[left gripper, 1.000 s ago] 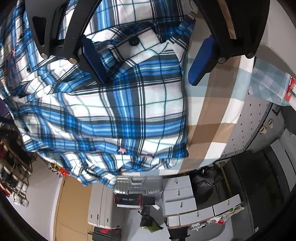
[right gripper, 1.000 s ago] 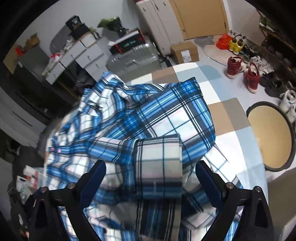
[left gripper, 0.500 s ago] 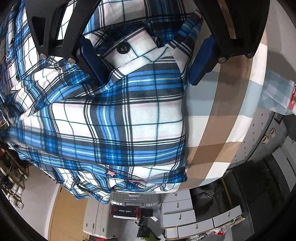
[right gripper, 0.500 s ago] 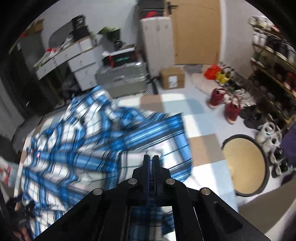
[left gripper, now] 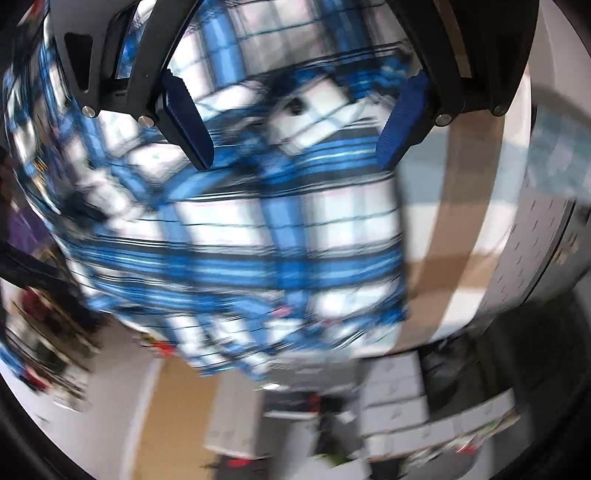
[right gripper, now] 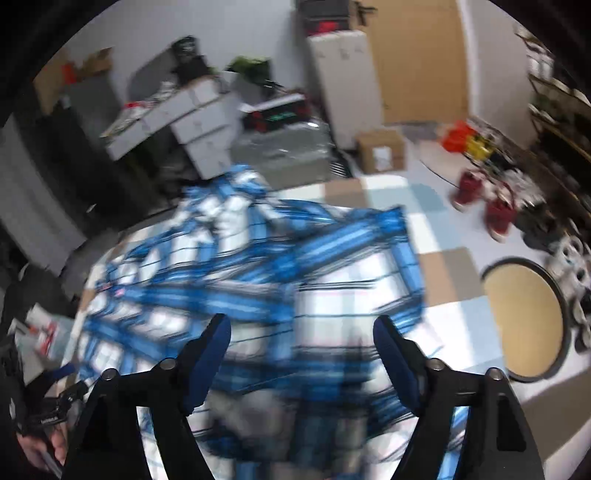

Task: Fold large clothes

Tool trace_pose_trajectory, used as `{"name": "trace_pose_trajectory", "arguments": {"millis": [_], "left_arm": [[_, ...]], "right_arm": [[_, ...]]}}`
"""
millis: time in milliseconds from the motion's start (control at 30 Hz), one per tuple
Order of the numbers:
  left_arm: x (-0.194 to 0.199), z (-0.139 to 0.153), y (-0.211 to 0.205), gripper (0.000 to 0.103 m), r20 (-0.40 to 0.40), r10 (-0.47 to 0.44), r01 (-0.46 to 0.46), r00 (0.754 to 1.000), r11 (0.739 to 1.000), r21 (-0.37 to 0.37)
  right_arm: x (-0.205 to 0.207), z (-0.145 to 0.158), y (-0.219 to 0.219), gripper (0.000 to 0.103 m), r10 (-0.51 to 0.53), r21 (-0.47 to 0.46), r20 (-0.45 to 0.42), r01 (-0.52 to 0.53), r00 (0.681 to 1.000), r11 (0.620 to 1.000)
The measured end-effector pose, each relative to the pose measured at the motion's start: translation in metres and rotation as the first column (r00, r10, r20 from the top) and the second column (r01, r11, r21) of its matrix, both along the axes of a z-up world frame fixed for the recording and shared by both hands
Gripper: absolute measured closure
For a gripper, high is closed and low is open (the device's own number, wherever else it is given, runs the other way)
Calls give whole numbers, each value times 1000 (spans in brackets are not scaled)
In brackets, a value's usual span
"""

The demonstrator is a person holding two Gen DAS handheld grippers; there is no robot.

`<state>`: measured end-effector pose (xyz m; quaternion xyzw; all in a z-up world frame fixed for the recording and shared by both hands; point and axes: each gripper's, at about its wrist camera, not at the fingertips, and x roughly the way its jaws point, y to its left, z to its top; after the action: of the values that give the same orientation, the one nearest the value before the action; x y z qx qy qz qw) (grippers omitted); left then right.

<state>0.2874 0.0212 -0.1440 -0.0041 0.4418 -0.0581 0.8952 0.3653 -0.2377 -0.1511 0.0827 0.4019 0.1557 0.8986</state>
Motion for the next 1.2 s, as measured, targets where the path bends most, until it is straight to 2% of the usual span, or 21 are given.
{"name": "trace_pose_trajectory", "arguments": {"millis": [33,133,200,267,300,333,400,467,500,533,700,733,833,933,967,1000,1033,1067,1133,1167,1200], "left_arm": [[-2,2,-7,16,22,-19,19,1000,1000,21],[4,-3,-26,16,25,-54,51,998,992,113],[10,-11,-33,16,7,-67,65,998,986,152],[17,-20,-37,16,-40,-60,67,997,979,195],[20,-23,-35,19,-73,-54,67,996,980,189],[22,-26,-29,36,-101,-50,65,994,986,155],[28,-30,-20,59,-120,-15,27,993,995,96],[30,-28,-15,72,-120,-15,21,993,998,52],[30,-27,-14,91,-120,-17,22,993,999,42],[31,-25,-14,98,-117,-8,15,993,998,58],[25,-19,-8,100,-134,-39,45,990,998,44],[19,-19,-8,101,-138,-48,54,989,997,47],[7,-19,-12,101,-153,-94,111,984,988,107],[-1,-18,-13,101,-184,-133,161,974,977,143],[-5,-17,-10,101,-183,-138,165,973,976,142],[-4,-17,-7,101,-201,-142,172,969,975,142],[-7,-17,-5,101,-220,-147,180,964,974,139],[-10,-13,-2,101,-214,-151,181,965,976,125],[-11,2,9,101,-210,-152,162,966,986,33],[-11,12,15,100,-208,-160,153,965,987,-49],[-11,25,21,92,-176,-175,150,969,978,-148]], "right_arm": [[-2,-5,12,22,39,-3,-18,-39,999,999],[-13,-22,47,22,137,-135,-62,-144,989,980],[-25,-34,69,24,209,-241,-60,-217,976,946],[-31,-44,85,24,234,-345,-50,-237,971,908],[-32,-47,86,31,229,-374,-42,-228,972,899],[-32,-49,89,40,214,-410,-32,-208,976,888],[-30,-51,90,91,182,-479,-26,-172,983,861],[-37,-47,88,94,212,-476,-2,-187,977,859],[-42,-44,88,97,231,-490,20,-192,973,850],[-47,-42,88,97,244,-504,35,-194,969,842],[-75,-34,93,98,355,-633,116,-207,928,746],[-77,-39,94,98,374,-653,83,-233,924,721],[-63,-61,93,98,337,-668,-32,-271,941,693],[-57,-60,80,91,301,-581,-70,-284,951,762],[-55,-52,73,82,278,-521,-72,-273,958,809],[-54,-47,70,69,270,-489,-71,-270,960,830],[-55,-38,67,38,265,-444,-60,-263,963,856],[-57,-24,62,17,260,-381,-30,-252,965,890],[-59,-5,56,14,273,-283,-6,-264,962,922],[-59,5,56,14,280,-228,4,-272,960,935],[-57,12,57,14,285,-185,20,-277,958,943]]}}
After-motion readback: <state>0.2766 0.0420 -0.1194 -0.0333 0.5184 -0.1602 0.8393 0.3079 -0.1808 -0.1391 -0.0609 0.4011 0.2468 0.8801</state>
